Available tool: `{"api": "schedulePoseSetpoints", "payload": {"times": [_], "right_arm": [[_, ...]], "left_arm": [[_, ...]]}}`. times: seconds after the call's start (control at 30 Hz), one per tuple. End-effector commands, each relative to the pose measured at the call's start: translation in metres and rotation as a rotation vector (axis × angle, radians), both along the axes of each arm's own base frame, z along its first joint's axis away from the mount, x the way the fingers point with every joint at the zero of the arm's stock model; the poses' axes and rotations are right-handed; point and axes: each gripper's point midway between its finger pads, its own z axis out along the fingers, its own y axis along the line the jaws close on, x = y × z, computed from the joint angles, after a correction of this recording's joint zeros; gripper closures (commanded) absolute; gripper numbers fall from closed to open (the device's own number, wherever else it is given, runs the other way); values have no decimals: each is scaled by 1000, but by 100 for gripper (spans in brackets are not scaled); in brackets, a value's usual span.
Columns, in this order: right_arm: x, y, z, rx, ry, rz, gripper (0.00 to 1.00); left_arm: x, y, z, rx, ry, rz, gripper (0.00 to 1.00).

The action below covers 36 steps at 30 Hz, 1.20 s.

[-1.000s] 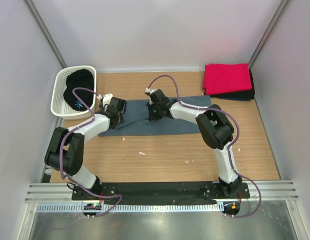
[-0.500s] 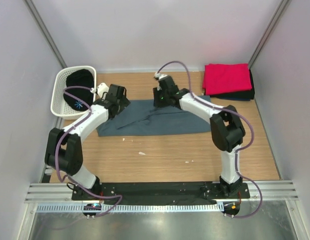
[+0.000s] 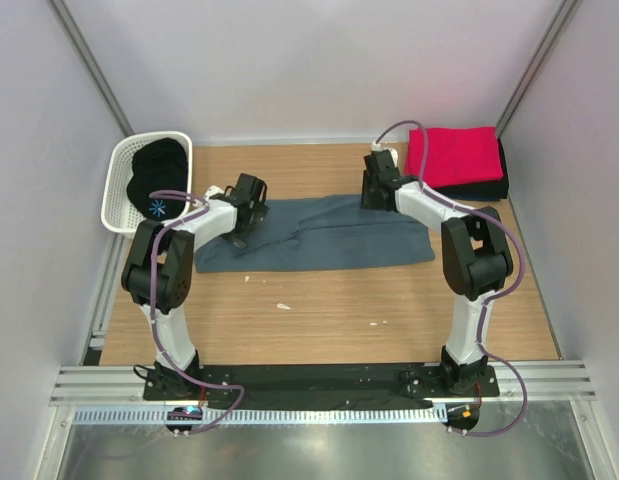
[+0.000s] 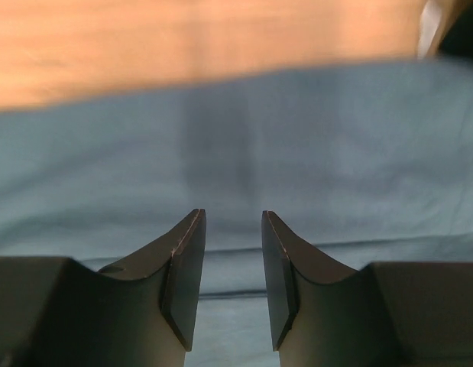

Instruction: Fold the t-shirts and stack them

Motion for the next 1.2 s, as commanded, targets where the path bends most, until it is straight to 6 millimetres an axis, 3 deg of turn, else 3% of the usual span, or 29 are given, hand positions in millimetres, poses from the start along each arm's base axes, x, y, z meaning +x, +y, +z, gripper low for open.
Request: {"api": "schedulePoseSetpoints", "payload": {"times": [0.0, 0.1, 0.3, 0.37, 0.53, 0.57, 0.6, 0.7, 0.97, 1.17], "right_arm": [[-11, -9, -21, -31, 47, -46, 59], [-22, -14, -33, -37, 81, -62, 60], [-69, -28, -69, -50, 184, -76, 62], [-81, -27, -72, -20, 202, -74, 63], [-123, -22, -92, 70, 284, -80, 66], [-128, -18, -93, 93, 293, -76, 67], [-138, -17, -94, 101, 304, -71, 67], [-156, -4, -91, 113, 309, -41, 67], [-193, 29, -69, 84, 308, 76, 67], [-218, 57, -62, 96, 300, 199, 68]], "left_arm": [[8, 1, 1, 6, -8, 51, 14], [8, 2, -10, 34, 23, 28, 15], [20, -6, -26, 62, 71, -45, 15], [21, -8, -34, 77, 95, -95, 16], [49, -22, -33, 126, 92, -280, 17], [51, -27, -41, 125, 112, -322, 17], [66, -33, -32, 132, 84, -363, 18], [70, -37, -46, 166, 147, -462, 20], [101, -69, -33, 48, 33, -463, 20], [129, -106, -27, -59, -56, -617, 21]]}}
